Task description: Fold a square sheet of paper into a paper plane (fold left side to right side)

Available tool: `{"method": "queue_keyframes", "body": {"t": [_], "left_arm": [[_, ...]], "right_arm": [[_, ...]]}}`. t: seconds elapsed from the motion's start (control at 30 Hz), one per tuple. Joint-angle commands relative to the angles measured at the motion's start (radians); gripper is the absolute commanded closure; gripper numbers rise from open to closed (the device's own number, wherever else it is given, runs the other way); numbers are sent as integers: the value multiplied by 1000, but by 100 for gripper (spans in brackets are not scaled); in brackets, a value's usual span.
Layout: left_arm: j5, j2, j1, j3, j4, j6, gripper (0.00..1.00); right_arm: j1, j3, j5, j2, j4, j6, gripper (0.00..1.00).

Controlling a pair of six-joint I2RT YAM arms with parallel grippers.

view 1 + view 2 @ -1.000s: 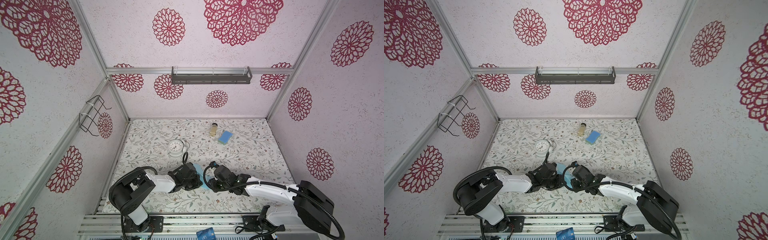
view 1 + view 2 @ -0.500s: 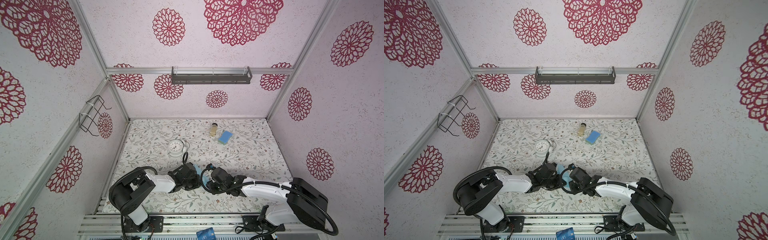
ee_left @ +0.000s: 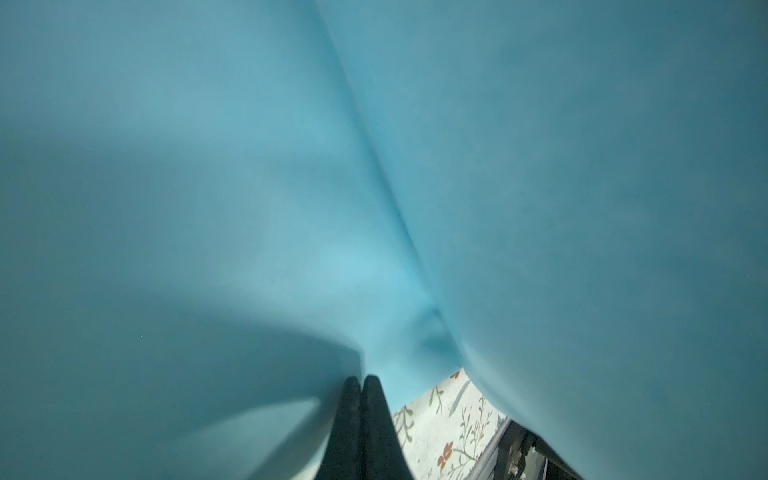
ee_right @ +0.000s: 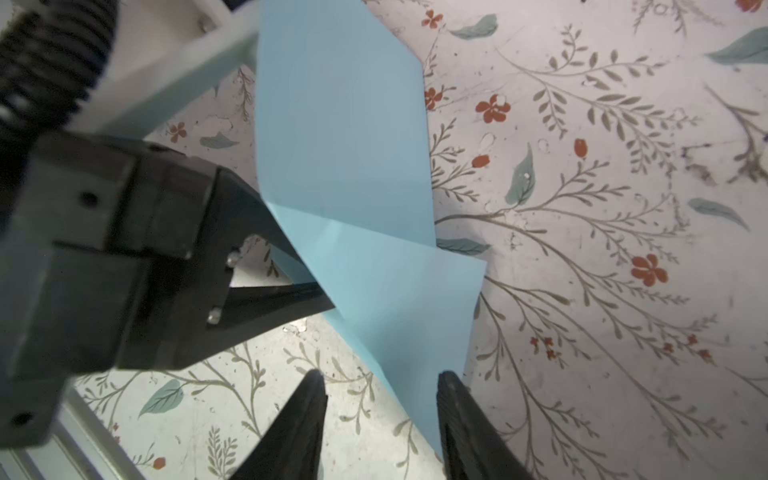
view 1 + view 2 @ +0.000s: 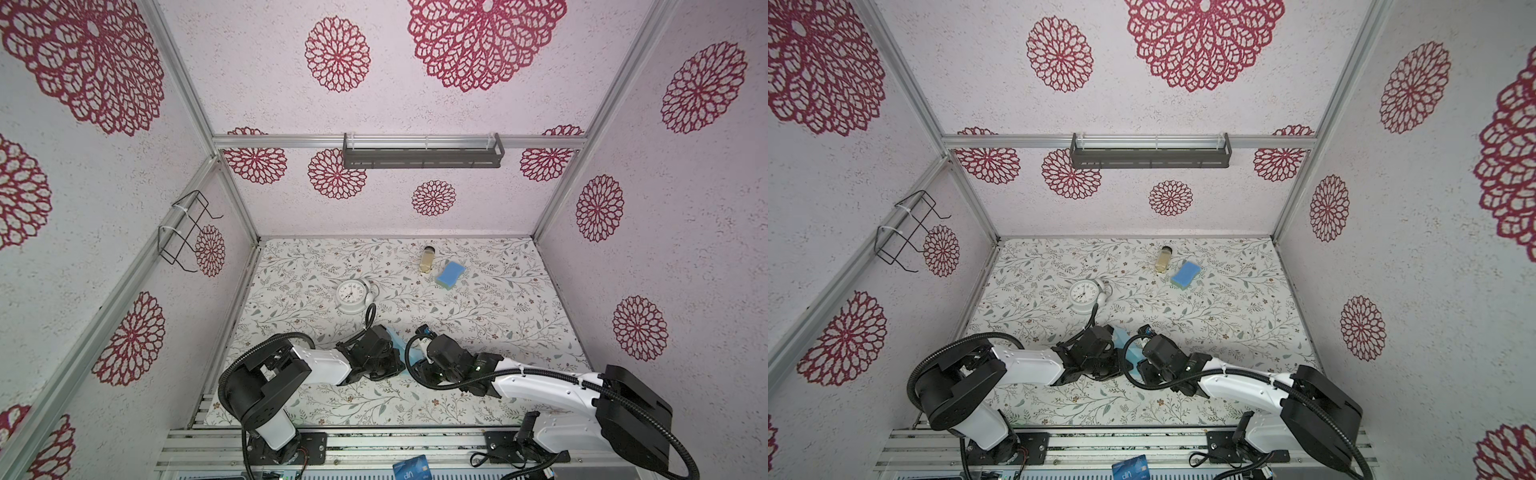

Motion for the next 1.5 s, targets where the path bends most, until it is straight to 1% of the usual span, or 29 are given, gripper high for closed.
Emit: {"method": "queue_keyframes", "body": {"t": [0.0, 0.2, 0.6, 0.7, 0.77, 0.93, 1.1, 1.37, 1.47], "left_arm": [[-1, 19, 5, -2, -17, 4, 100], [-3, 15, 5, -11, -8, -2, 100], [2, 18, 8, -16, 6, -6, 100], [5, 21, 8, -17, 10, -5, 100], [7, 22, 8, -18, 12, -5, 100], [14, 30, 9, -17, 20, -6, 100], [15, 31, 8, -19, 23, -6, 100], [28, 30, 16, -9, 31, -2, 100], [39, 18, 23, 3, 23, 7, 100]], "right_arm": [[6, -4, 27, 25, 23, 0, 54], [9, 11, 31, 63, 38, -15, 58], [7, 28, 37, 101, 55, -24, 78], [8, 30, 33, 103, 54, -23, 79], [8, 30, 33, 100, 54, -23, 76], [8, 39, 41, 99, 49, -24, 75], [7, 48, 45, 107, 45, -29, 76], [6, 47, -1, 121, 43, -25, 95], [7, 49, -35, 133, 44, -9, 99]]}}
